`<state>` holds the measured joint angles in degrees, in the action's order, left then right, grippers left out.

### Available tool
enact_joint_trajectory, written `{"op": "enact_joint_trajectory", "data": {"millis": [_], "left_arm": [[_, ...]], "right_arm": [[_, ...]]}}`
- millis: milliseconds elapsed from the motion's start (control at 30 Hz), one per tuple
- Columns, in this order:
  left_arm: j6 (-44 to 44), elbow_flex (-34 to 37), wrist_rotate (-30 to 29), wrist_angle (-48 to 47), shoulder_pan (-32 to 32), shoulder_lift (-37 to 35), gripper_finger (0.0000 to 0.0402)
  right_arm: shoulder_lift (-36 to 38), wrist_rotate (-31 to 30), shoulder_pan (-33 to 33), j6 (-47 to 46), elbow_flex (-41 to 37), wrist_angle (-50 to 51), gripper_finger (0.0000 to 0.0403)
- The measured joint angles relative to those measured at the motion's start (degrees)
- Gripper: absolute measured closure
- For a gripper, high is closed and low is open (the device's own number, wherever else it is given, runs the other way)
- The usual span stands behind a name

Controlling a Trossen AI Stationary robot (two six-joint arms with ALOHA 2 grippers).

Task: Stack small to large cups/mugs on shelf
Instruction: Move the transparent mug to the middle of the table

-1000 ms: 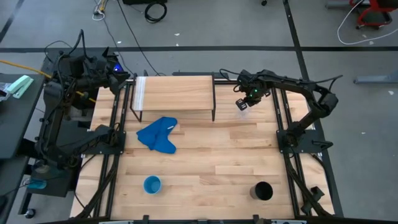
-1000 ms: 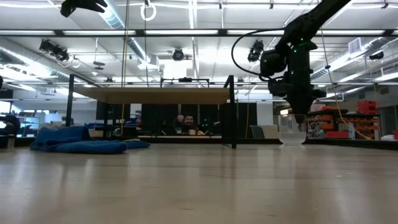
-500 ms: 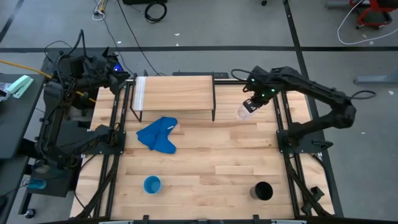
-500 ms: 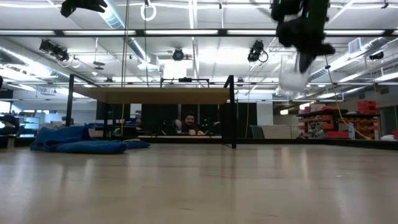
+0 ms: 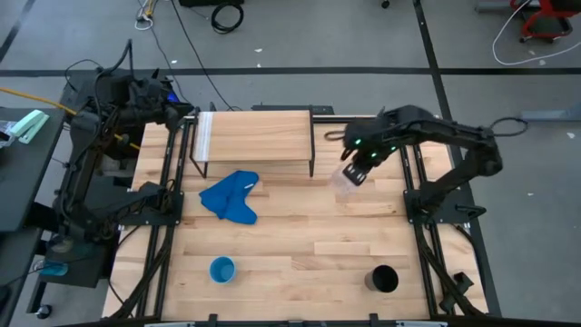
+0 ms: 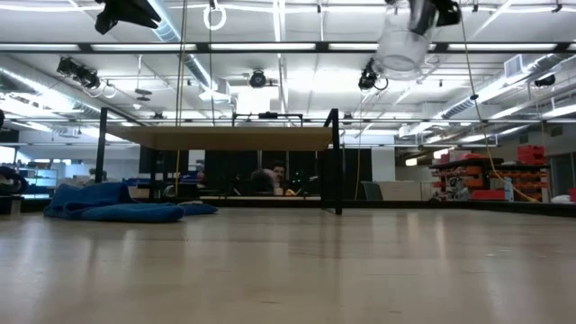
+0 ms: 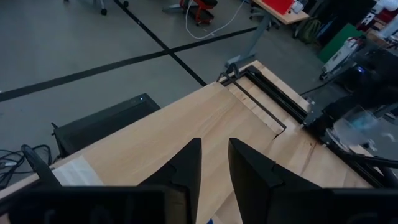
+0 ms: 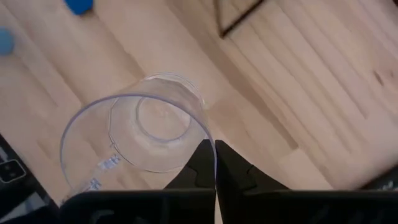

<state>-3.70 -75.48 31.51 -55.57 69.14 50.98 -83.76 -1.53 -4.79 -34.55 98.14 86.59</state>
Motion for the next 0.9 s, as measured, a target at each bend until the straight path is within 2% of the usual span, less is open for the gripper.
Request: {"op": "enact_joint_trajectory", "data": {"millis": [267, 633, 900], "left_arm": [[0.0, 0.0, 0.02, 0.02, -1.36, 0.28, 0.032], [0.08, 0.0, -0.83, 0.02, -6.18, 0.35, 0.0315], [0.07, 0.0, -2.84, 0.01, -8.2, 0.39, 0.032]], "right_arm": [[-11.8, -2.18, 5.35, 4.67, 8.09, -0.28, 0.0402], [-22.55, -2.39, 4.74, 13.32, 8.29, -6.82, 0.0403], [-28.92, 0.04, 2.92, 13.6, 8.31, -12.69, 0.0403]]}}
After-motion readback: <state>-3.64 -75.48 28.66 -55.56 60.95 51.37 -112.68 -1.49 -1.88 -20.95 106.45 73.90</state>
